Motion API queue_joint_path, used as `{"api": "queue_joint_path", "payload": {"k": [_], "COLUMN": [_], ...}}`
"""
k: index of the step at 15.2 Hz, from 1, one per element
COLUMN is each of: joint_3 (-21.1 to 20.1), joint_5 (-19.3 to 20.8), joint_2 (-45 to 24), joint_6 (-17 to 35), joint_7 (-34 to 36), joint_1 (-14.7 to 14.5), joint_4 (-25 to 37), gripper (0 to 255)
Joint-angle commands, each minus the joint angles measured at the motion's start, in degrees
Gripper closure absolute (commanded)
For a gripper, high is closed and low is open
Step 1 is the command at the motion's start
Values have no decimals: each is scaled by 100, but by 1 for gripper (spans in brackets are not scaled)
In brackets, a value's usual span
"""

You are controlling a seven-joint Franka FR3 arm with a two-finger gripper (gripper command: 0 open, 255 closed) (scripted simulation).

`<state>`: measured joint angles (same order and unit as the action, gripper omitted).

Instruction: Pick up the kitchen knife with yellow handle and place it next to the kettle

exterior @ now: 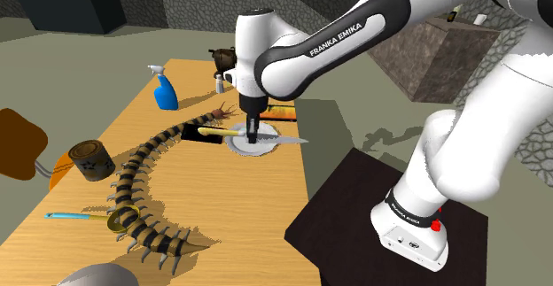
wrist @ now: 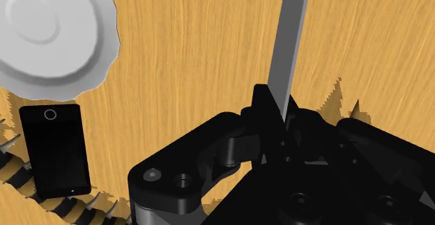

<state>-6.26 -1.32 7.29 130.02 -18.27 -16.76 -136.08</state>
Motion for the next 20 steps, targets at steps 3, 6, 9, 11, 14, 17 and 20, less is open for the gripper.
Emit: {"api": "queue_joint_path", "payload": {"k": [3, 6, 9, 11, 14, 17, 20], "joint_3": [-353, -610, -860, -1021, -1246, -1448, -1625], "joint_5": [-30, -31, -2, 36, 127, 260, 431], "joint_2": [-48, -140, -284, -409, -638, -917, -1242], "joint_6": [0, -14, -38, -61, -108, -175, -268], "joint_7": [619, 1077, 1543, 1859, 2339, 2824, 3310], "joint_1": [-276, -477, -673, -801, -998, -1201, -1418], "joint_4": [54, 164, 333, 479, 746, 1072, 1457], "gripper": [255, 255, 255, 255, 255, 255, 255]}}
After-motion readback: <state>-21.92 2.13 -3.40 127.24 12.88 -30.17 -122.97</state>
